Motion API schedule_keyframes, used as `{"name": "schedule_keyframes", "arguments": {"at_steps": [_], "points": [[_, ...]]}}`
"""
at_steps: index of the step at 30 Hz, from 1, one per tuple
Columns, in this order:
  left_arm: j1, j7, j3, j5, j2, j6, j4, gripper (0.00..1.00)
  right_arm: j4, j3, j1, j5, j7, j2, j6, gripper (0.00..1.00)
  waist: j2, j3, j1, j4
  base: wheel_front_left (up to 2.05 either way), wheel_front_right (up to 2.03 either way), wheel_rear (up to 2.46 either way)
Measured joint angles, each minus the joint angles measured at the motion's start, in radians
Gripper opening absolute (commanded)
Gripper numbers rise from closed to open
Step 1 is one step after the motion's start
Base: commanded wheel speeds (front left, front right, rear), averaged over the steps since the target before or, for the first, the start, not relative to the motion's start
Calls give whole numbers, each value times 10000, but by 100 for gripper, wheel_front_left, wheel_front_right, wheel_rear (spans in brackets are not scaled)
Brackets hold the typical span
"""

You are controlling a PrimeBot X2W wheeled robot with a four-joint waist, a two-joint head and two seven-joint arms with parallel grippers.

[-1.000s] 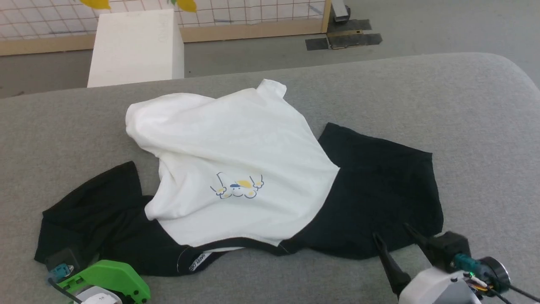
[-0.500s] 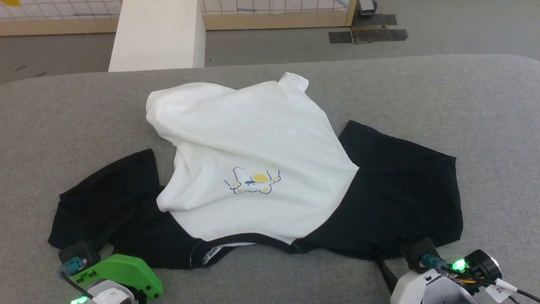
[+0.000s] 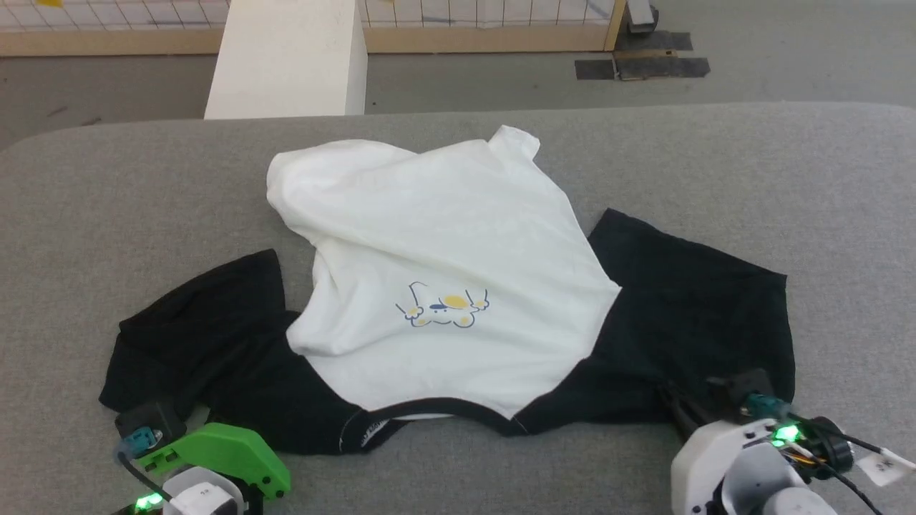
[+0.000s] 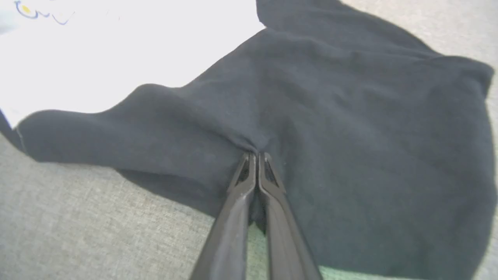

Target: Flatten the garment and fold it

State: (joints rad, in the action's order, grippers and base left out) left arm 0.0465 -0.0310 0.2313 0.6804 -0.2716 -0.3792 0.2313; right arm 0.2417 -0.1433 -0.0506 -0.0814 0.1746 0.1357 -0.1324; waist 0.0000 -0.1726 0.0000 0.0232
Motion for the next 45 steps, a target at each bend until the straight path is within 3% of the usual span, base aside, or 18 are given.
{"name": "schedule_keyframes", "arguments": {"at_steps": [5,10,14,18,21,27,32,37,40,45], "points": [[-26,-228,-142,372,190,297,-989,0,-1406,738,572,-481,17,-209,0,0,0,364,0,67,0,0,0],[91,-339,-374,443,-90,583,-2568,0,-3484,974,657,-650,520,-52,0,0,0,715,0,262,0,0,0],[916,21,-424,416,-558,817,-3766,0,-4846,1091,190,-777,1342,556,0,0,0,910,0,434,0,0,0],[2178,894,-341,535,-888,1057,-4343,0,-5131,823,-1056,-1116,2098,1563,0,0,0,951,0,580,0,0,0],[3394,1584,-318,562,-1152,1062,-4274,0,-4849,299,-2515,-1524,2648,2366,0,0,0,788,0,663,0,0,0],[6602,2514,-755,1122,-1066,830,-3382,0,-3404,-1060,-6479,-2088,3350,3754,0,0,0,-23,1,815,0,0,0],[9370,2648,-1133,1254,-890,464,-2117,0,-2015,-2042,-9577,-1802,3229,4387,-2,0,0,-1012,1,867,0,0,0],[11662,2019,-1429,991,-685,171,-813,0,-571,-2591,-12321,-1398,2671,4462,-6,0,0,-2155,3,898,0,0,0],[12695,1398,-1641,913,-487,36,-347,0,159,-2257,-13737,-957,2025,4184,-6,0,0,-2848,3,910,0,0,0],[13826,550,-1858,901,-257,186,238,0,918,-1801,-15145,-23,961,3791,-6,0,0,-3766,4,912,0,0,0]]}}
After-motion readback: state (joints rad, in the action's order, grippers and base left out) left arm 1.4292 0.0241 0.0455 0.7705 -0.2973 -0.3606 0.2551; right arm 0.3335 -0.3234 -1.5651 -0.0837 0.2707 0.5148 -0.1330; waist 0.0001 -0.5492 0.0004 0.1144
